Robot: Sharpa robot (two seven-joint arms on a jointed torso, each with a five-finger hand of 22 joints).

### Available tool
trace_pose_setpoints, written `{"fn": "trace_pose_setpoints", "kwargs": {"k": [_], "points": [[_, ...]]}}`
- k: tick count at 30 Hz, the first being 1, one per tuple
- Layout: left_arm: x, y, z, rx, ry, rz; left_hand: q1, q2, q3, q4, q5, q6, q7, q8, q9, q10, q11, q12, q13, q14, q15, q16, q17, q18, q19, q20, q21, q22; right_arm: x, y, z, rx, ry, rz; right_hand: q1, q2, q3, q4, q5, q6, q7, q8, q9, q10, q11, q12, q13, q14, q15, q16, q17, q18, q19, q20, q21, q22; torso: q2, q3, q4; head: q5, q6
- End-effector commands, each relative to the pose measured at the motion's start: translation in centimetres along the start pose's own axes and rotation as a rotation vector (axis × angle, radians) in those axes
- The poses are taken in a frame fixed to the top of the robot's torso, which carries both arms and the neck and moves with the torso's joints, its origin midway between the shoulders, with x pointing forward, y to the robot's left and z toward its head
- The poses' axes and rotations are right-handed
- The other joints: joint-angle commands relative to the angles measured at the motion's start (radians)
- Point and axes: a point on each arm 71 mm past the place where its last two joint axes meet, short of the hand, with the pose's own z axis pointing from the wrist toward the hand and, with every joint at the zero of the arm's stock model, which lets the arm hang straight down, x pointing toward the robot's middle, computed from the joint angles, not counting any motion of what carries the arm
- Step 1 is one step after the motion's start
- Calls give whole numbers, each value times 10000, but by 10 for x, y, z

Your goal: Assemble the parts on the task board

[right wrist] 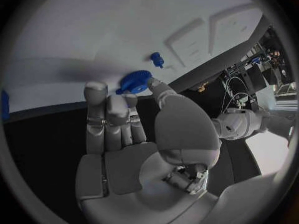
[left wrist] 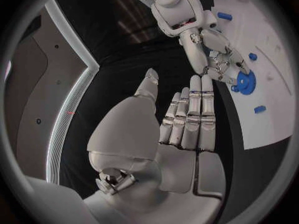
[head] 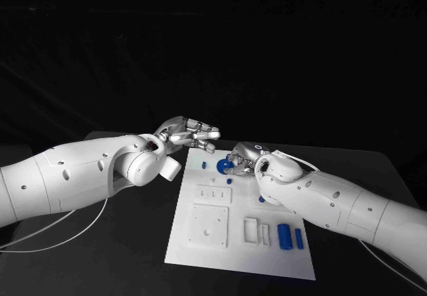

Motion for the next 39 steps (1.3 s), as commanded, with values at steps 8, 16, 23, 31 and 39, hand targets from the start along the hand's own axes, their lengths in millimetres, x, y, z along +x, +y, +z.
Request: {"fn": "trace_pose_setpoints", "kwargs": {"k": [8, 16, 23, 31, 39], "points": [[-1, 0, 0, 48, 105, -16, -12, 88, 4, -34, -8, -29, -28, 14, -7, -89, -5, 53, 16, -59, 6, 48, 6, -12, -52, 3, 29, -10, -11, -20, -12, 166, -608, 817, -106, -36, -35, 75, -1, 17, -15, 49, 6, 72, 19, 42, 4, -31, 34, 8, 19, 35, 536, 18, 51, 235, -11, 9, -14, -23, 33], [-5, 0, -1, 39, 38, -4, -12, 88, 4, -34, -8, -29, -28, 14, -7, -89, -5, 53, 16, -59, 6, 48, 6, -12, -52, 3, 29, -10, -35, -43, -28, 204, -1101, 1677, 235, -3, -41, -111, -220, 132, -24, 57, 13, 86, 9, 61, 11, -28, 29, 13, 9, 35, 530, 19, 79, 234, -38, 42, -87, -24, 87], [-8, 1, -3, 43, 0, -6, -2, 98, 5, -38, -7, -20, -26, 15, -5, -82, -5, 54, 17, -84, 11, 44, 4, -14, -75, 10, 31, -23, -64, -79, -47, -235, -2027, 2503, 763, 209, 313, -1000, 166, 321, -17, 46, 3, 124, -23, 125, 87, -33, -1, 34, 17, 3, 522, -8, 120, 266, -91, 100, -203, -71, 100], [-10, 6, -4, 29, -73, -14, -2, 184, -15, -59, -2, 169, -63, 30, 8, 338, -94, 133, 42, -159, 9, -9, -18, -37, -159, 27, -28, -56, -78, -128, -67, -720, -2125, 2984, 858, 544, 4, -2074, 738, 301, 8, 40, 2, 60, -4, 75, 85, -58, 33, -13, 13, -51, 481, 13, 21, 328, -146, 173, -305, 11, 112], [-12, 7, -6, 163, -199, 14, 57, 388, -162, -204, -3, 288, -122, 28, 8, 827, -210, 68, 19, -67, -63, 10, -10, -71, -85, -44, 0, -51, -76, -168, -77, -495, -1983, 3005, 992, 738, -656, -2645, 925, 299, 13, 45, 2, 63, -5, 35, 68, -51, 19, -130, -8, -63, 477, 6, -197, 360, -136, 194, -298, -16, 157]]}}
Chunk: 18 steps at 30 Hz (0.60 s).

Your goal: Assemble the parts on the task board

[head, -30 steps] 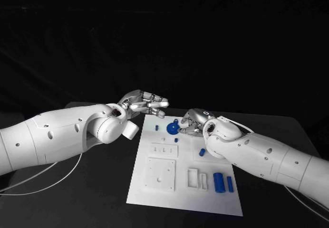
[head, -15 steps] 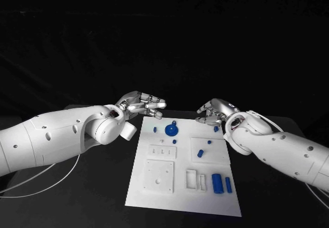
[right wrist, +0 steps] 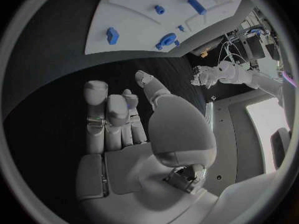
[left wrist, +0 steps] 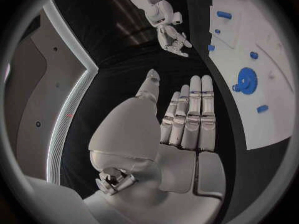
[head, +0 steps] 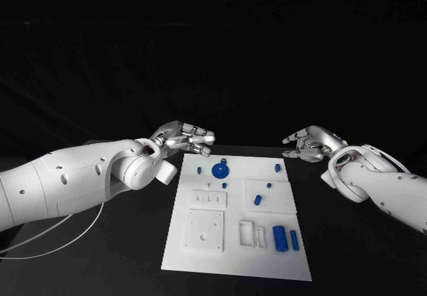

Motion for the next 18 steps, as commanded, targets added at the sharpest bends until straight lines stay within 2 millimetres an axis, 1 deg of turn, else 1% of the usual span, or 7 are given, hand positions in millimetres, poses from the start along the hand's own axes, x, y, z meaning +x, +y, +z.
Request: {"fn": "trace_pose_setpoints", "kwargs": {"k": [1, 2, 5, 8, 11, 13, 18], "points": [[-1, -1, -1, 272, 30, 13, 16, 118, -41, -83, -2, 114, -16, 27, 7, 150, -29, -24, -8, 53, -70, 17, 3, -77, 33, -88, 7, -2, 1, -6, -2, -597, 327, 452, 53, 153, -234, -163, 47, 17, 34, 45, -2, -57, -4, -88, -24, -49, 20, -62, 28, -63, 479, 10, -52, 375, 3, 12, -17, -45, 23], [-2, -1, -2, 276, 15, 15, 18, 133, -63, -100, -2, 120, -20, 25, 5, 191, -38, -28, -9, 57, -75, 18, 4, -83, 39, -96, 11, -1, 1, -10, -3, -545, 341, 430, 81, 184, -261, -215, 25, 3, 44, 45, -3, -65, -1, -99, -30, -55, 26, -72, 30, -62, 481, 5, -54, 389, 8, 1, -12, -63, 34], [-3, 0, -3, 278, -20, 17, 18, 154, -90, -118, -2, 127, -23, 25, 5, 227, -50, -26, -9, 64, -82, 21, 6, -91, 40, -102, 12, -1, 2, -18, -4, -395, 398, 383, 117, 209, -300, -331, 52, -72, 57, 49, -3, -91, 9, -146, -61, -56, 32, -91, 31, -57, 475, 11, -129, 394, 13, 9, 10, -104, 57], [-4, 1, -3, 266, -33, 17, 48, 242, -248, -251, -2, 128, -28, 23, 3, 248, -56, -29, -10, 69, -88, 9, 8, -116, 43, -124, 19, -7, 4, -23, -4, -296, 480, 371, 124, 224, -381, -436, 48, -139, 72, 45, -4, -120, 20, -195, -96, -60, 39, -129, 20, -49, 471, 18, -191, 405, 16, 16, 33, -131, 60], [-4, 1, -4, 261, -39, 18, 90, 224, -257, -298, -3, 122, -22, 23, 3, 238, -49, -30, -10, 57, -82, 0, 4, -120, 34, -121, 15, -9, 9, -27, -3, -227, 610, 395, 165, 247, -513, -541, 41, -251, 103, 48, -5, -181, 41, -272, -156, -75, 51, -176, 6, -40, 464, 30, -302, 415, 38, 59, 32, -108, 55], [-4, 2, -4, 256, -39, 16, 96, 214, -267, -318, -4, 104, -13, 21, 1, 203, -39, -30, -10, 50, -76, -9, 1, -121, 25, -117, 11, -12, 12, -28, -3, -201, 681, 417, 187, 259, -559, -566, 41, -283, 105, 47, -3, -194, 42, -289, -173, -82, 56, -201, -6, -36, 466, 36, -335, 420, 63, 88, 52, -118, 69], [-4, 2, -4, 241, -28, 10, 101, 184, -276, -366, -4, 37, 15, 21, 0, -6, 12, -31, -10, 75, -66, -2, 3, -107, 40, -111, 20, -10, 22, -30, -3, -123, 838, 454, 229, 283, -621, -611, 72, -345, 121, 40, -7, -219, 49, -316, -200, -86, 60, -228, -16, -31, 469, 42, -388, 433, 109, 121, 75, -138, 74]]}}
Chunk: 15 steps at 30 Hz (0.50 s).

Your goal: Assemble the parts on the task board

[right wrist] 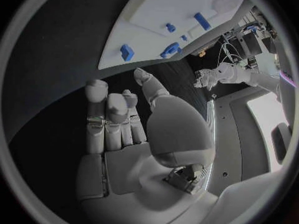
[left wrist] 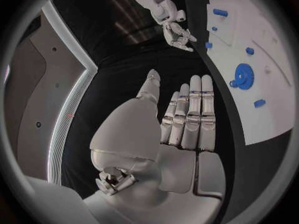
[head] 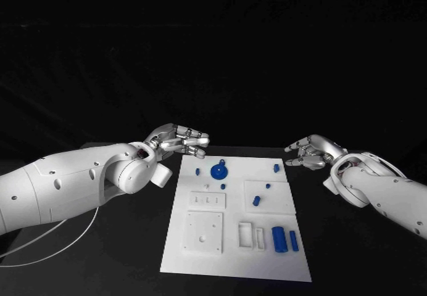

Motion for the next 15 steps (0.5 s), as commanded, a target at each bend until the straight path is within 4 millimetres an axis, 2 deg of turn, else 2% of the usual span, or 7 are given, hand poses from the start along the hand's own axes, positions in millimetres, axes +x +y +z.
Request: {"fn": "trace_pose_setpoints", "kwargs": {"k": [1, 3, 9, 15], "points": [[1, -1, 0, 176, 106, -1, 86, -14, 15, -83, -4, -17, 63, 22, 1, -137, 13, -28, -8, 38, -28, -4, 1, -103, -17, -55, 21, -11, 8, 0, 1, -212, 378, 122, 21, 63, -40, -39, 63, -103, 19, 41, -7, -96, 0, -63, -17, -52, 27, -47, -17, -26, 469, 43, -65, 437, 53, 49, 35, -34, 1], [2, -1, -1, 166, 136, -5, 82, -28, 18, -96, -4, -32, 70, 21, 1, -201, 28, -31, -9, 40, -24, -3, 2, -94, -13, -50, 25, -10, 11, -1, 1, -168, 449, 106, 33, 62, -39, -50, 91, -126, 24, 41, -8, -104, 2, -74, -26, -51, 29, -48, -16, -26, 470, 43, -67, 441, 90, 55, 47, -50, 39], [2, -1, -2, 147, 190, 6, 89, -38, 35, -118, -4, -47, 75, 24, 2, -247, 29, -29, -8, 139, -53, 69, 33, -74, 58, -73, 85, 18, 19, -4, 2, -41, 714, 55, 58, 34, -44, -76, 212, -212, 40, 42, -7, -136, 14, -108, -56, -61, 36, -82, -36, -18, 464, 51, -133, 447, 142, 79, 86, -51, 14], [1, -1, -3, 137, 180, 12, 82, -42, 44, -119, -4, -47, 75, 23, 2, -261, 33, -29, -8, 124, -50, 78, 39, -77, 44, -72, 96, 26, 25, -7, 2, 57, 888, 26, 77, 36, -23, -84, 281, -232, 47, 45, -5, -157, 17, -125, -72, -61, 40, -87, -35, -14, 463, 54, -150, 462, 167, 92, 70, -28, -13]]}}
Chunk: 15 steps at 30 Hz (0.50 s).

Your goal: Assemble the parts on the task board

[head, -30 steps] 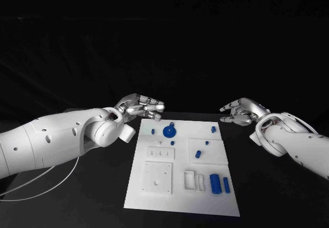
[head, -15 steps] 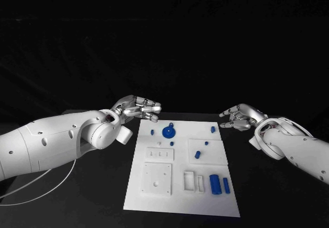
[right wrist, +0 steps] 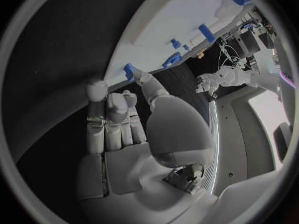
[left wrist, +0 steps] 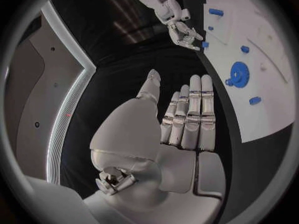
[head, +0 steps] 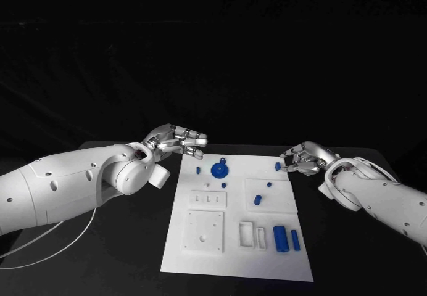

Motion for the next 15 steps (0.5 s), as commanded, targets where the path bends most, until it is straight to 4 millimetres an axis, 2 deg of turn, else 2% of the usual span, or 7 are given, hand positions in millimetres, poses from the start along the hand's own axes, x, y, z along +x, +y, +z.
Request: {"fn": "trace_pose_setpoints", "kwargs": {"k": [1, 4, 9, 11, 15], "points": [[2, -2, 0, 137, 175, 3, 77, -45, -5, -66, -4, -12, 40, 23, 2, -75, 22, -29, -6, 44, 21, 73, 18, -77, -1, -36, 58, 21, 5, 0, 0, -101, 345, -84, 58, 27, 9, -53, 30, -73, -14, 43, -7, -81, 15, -40, -4, -59, 38, -36, -9, -10, 466, 54, -44, 470, 21, 15, -4, 15, -30], [2, -2, 0, 130, 180, 5, 77, -45, -5, -66, -4, -12, 40, 23, 2, -75, 22, -29, -6, 44, 21, 73, 18, -77, -1, -36, 58, 21, 7, -1, 1, -31, 265, -90, -56, 80, 6, 25, 1, -87, -12, 45, -6, -72, 16, -24, 4, -52, 40, -20, 7, 1, 475, 54, -65, 475, 14, 21, 1, 22, -49], [2, -1, 0, 105, 193, 34, 77, -45, -5, -66, -4, -12, 40, 23, 2, -75, 22, -29, -6, 44, 21, 73, 18, -77, -1, -36, 58, 21, 9, -2, 3, 67, 319, -74, -15, 99, 56, -19, -55, -87, -11, 45, -6, -75, 14, -12, 11, -52, 39, -5, 27, 7, 481, 58, -76, 484, 20, 23, 49, 12, -73], [2, -1, 0, 98, 192, 42, 77, -45, -5, -66, -4, -12, 40, 23, 2, -75, 22, -29, -6, 44, 21, 73, 18, -77, -1, -36, 58, 21, 10, -3, 3, 87, 336, -73, -17, 80, 219, -60, -90, -81, -5, 44, -7, -79, 20, -4, 13, -51, 39, -8, 34, 11, 481, 56, -91, 506, 18, 18, 41, 27, -86], [2, -1, 0, 87, 190, 51, 82, -33, 19, -70, -2, -9, 42, 24, 3, -80, 24, -28, -6, 28, 23, 94, 29, -74, -24, -32, 85, 36, 12, -2, 4, 96, 332, -46, -65, 81, 288, -34, -126, -69, -7, 45, -6, -68, 16, 12, 20, -49, 40, -6, 41, 14, 487, 59, -97, 519, 23, 33, 14, 52, -106]]}}
